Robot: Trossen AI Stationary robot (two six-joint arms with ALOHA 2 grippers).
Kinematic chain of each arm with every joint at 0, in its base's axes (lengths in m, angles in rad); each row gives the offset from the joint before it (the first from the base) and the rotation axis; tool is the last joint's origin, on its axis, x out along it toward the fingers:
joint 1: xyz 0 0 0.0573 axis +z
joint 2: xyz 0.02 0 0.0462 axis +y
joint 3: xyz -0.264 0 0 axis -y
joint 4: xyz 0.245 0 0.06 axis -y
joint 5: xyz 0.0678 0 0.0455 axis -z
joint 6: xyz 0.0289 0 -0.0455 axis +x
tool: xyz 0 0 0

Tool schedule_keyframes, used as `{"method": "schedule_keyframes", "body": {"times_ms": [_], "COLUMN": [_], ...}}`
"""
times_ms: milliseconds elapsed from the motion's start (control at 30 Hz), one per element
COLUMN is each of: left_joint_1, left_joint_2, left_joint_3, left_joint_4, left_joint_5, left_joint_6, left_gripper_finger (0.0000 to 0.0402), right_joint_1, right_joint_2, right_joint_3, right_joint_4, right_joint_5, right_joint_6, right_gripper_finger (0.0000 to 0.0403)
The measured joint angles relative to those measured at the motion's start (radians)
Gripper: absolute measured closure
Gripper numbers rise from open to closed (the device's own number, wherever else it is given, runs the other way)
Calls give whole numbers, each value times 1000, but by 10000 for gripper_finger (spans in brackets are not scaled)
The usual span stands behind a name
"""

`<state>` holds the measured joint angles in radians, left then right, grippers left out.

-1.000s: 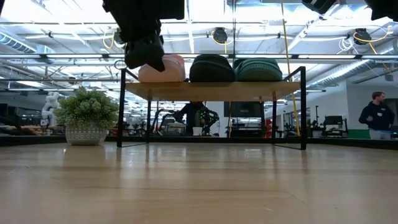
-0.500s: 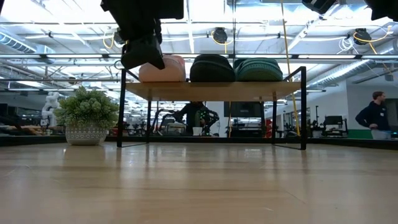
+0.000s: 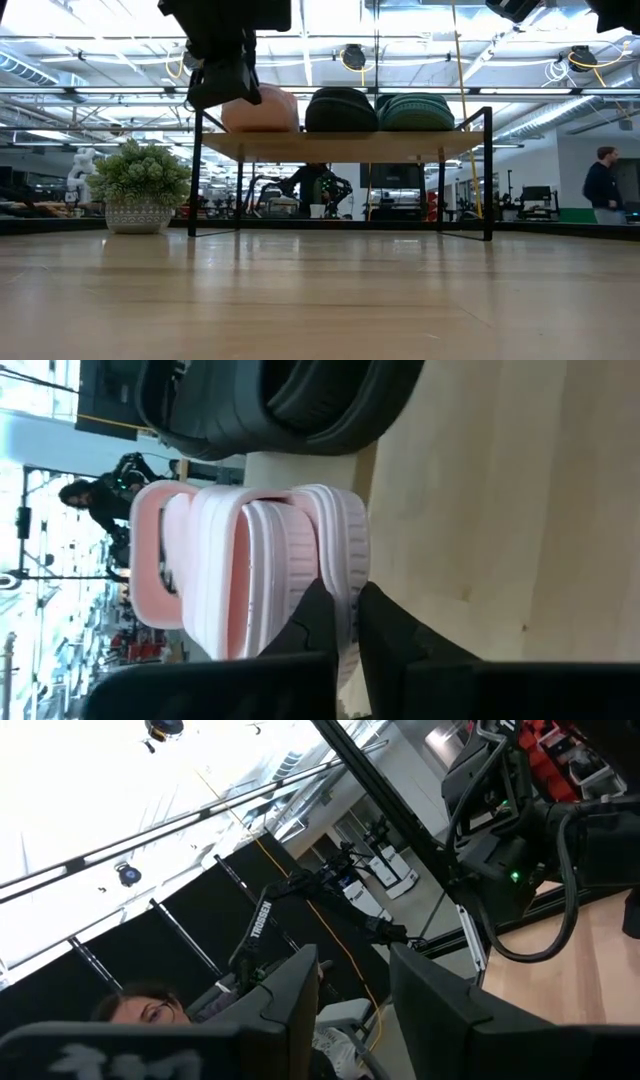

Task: Pick and place slides into the shelf
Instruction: Put the pink slippers on the shelf

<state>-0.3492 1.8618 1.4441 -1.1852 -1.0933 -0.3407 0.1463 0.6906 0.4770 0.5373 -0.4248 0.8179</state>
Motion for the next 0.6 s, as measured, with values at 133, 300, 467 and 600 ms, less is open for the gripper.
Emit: {"method": "schedule_keyframes", "body": {"times_ms": [133, 300, 467, 600], "left_joint_1": [1, 4, 9, 25], "left_joint_2": [0, 0, 0, 0], "left_joint_3": [0, 1, 1, 1], "left_joint_4": [-8, -34, -46, -46], "left_joint_5": [-6, -14, -15, -12], "left_joint_6": [6, 6, 6, 6], "left_gripper_finger": [394, 394, 395, 396], "right_joint_1": [0, 0, 0, 0], "right_joint_2": [0, 0, 0, 0], "right_joint_3": [0, 0, 0, 0], "right_joint_4": [0, 0, 0, 0], "right_joint_5": [0, 0, 0, 0], "right_joint_6": [0, 0, 0, 0], "right_gripper_finger": [285, 285, 285, 285]}}
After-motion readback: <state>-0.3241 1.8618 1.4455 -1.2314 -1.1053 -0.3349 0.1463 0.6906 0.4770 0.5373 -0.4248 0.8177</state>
